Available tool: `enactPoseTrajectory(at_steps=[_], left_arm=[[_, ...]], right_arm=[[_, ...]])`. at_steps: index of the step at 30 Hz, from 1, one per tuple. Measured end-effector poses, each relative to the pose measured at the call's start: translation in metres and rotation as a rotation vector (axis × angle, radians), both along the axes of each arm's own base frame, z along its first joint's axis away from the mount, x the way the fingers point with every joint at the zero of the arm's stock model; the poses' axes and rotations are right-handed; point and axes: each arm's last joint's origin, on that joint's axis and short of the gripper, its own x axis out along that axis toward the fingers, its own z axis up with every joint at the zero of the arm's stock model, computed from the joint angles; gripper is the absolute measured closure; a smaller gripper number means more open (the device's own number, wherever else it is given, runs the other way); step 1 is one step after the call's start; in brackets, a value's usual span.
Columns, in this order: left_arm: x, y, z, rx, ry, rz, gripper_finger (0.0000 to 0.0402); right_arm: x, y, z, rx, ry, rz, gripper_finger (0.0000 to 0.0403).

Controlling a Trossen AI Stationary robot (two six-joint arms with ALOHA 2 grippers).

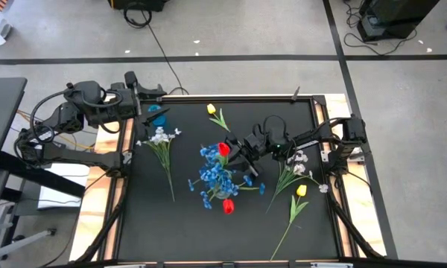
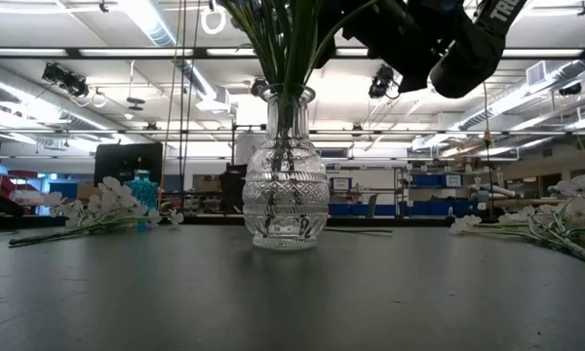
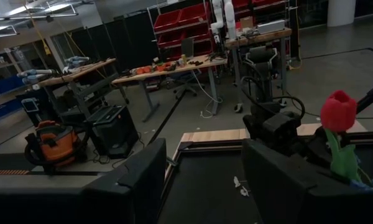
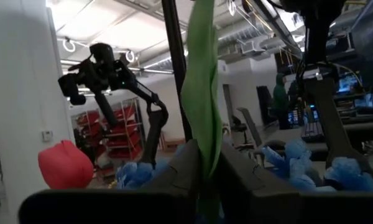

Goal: Sort flowers into vase by color
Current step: Put the red flower into the transparent vase

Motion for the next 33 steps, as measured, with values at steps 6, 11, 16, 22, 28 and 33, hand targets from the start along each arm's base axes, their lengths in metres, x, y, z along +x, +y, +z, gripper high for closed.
enactPoseTrajectory(at_steps=[6,11,16,22,28,33], left_arm=[[0.000,0.000,0.000,0.000,0.000,0.000,0.0186],[0.000,0.000,0.000,0.000,0.000,0.000,0.0186],[0.000,0.000,0.000,0.000,0.000,0.000,0.0186],[0.000,0.000,0.000,0.000,0.000,0.000,0.0186],[0.000,0.000,0.000,0.000,0.000,0.000,0.0186],[0.000,0.000,0.000,0.000,0.000,0.000,0.0186]], right_arm=[[-0.002,-0.001,0.002,0.011,-0.007,0.061,0.0292],[-0.007,-0.009,0.005,0.003,-0.001,0.179,0.0240],[-0.008,-0.021,0.005,0.048,0.050,0.202,0.0193],[-0.010,-0.029,0.007,0.077,0.086,0.245,0.0157],[-0.007,-0.034,0.031,0.098,0.079,0.373,0.0151],[0.000,-0.032,0.045,0.078,0.091,0.421,0.0151]])
